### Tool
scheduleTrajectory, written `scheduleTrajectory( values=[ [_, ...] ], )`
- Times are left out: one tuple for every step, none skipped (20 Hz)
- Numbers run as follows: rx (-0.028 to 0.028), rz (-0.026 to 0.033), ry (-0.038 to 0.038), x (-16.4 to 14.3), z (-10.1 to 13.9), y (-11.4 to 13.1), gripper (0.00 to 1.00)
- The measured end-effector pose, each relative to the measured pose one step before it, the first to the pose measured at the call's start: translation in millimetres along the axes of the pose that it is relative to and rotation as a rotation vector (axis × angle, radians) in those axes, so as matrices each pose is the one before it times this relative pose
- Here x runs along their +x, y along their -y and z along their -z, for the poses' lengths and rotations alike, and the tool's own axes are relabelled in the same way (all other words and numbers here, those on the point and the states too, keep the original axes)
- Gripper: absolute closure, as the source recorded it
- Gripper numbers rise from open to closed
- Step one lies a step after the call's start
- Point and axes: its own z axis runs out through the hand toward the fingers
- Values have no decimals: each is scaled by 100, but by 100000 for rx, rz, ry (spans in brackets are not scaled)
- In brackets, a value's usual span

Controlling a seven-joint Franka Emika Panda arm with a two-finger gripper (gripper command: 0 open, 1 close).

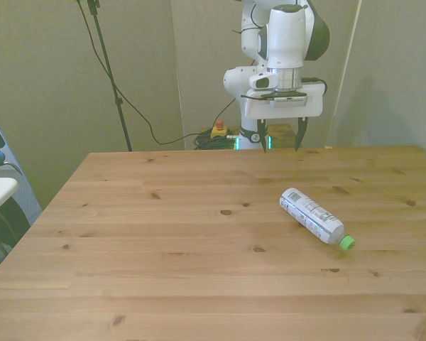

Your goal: Stand the water bottle

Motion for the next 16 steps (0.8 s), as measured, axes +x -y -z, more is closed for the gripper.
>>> scheduleTrajectory(
  values=[
    [-61,-6,66,4,-31,2,0],
    [-139,49,102,-14,-64,5,0],
    [226,170,-291,9,42,116,0],
    [428,358,-479,78,154,312,0],
    [728,438,-791,214,288,588,0],
    [1079,585,-1172,392,255,843,0],
    [1034,677,-986,495,145,1038,0],
    [589,685,-706,565,-65,1109,0],
    [567,586,-1117,621,-217,1288,0],
    [494,370,-479,598,-328,1416,0],
    [472,93,-230,525,-421,1559,0],
    [418,52,125,426,-467,1684,0],
    [320,140,54,317,-401,1673,0],
    [-44,267,-920,317,-314,1603,0],
    [78,135,-980,246,-279,1662,0],
    [119,-115,-880,283,-287,1390,0]
  ],
)
